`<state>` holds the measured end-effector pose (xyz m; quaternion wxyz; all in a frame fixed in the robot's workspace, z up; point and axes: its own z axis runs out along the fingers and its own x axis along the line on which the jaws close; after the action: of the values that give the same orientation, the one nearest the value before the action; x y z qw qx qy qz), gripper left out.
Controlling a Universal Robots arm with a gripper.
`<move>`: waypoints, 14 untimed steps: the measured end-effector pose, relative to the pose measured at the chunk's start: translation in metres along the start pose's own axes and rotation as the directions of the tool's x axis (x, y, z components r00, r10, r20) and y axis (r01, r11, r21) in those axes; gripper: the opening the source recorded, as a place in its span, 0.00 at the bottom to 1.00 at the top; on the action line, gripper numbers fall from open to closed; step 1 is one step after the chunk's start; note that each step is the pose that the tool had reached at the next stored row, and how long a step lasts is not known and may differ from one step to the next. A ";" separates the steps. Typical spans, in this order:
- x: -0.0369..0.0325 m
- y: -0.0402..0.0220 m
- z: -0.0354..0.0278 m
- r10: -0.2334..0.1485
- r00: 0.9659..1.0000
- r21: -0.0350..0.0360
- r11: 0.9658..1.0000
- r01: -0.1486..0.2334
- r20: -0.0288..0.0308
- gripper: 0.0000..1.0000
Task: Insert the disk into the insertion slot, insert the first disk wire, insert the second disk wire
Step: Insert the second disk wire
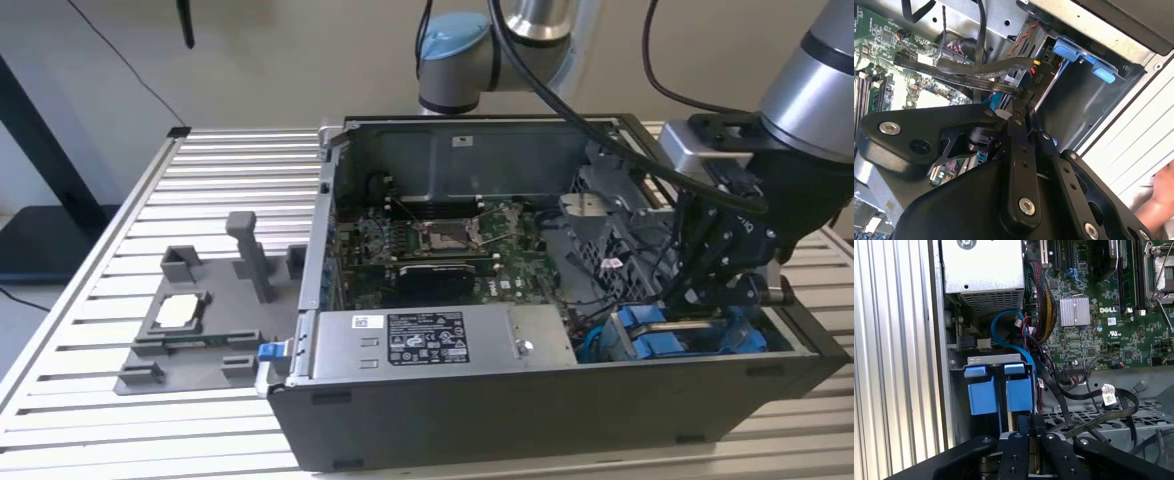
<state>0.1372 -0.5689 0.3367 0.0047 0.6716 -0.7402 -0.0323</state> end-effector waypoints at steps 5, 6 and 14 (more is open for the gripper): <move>0.0000 -0.0001 0.0001 0.000 1.000 0.000 1.000 0.000 0.000 0.16; 0.0000 -0.0001 0.0001 0.000 1.000 0.000 1.000 0.000 0.000 0.18; -0.0004 0.0005 -0.0097 0.000 1.000 0.000 1.000 0.000 0.000 0.24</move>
<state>0.1372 -0.5688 0.3465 0.0048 0.6716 -0.7402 -0.0324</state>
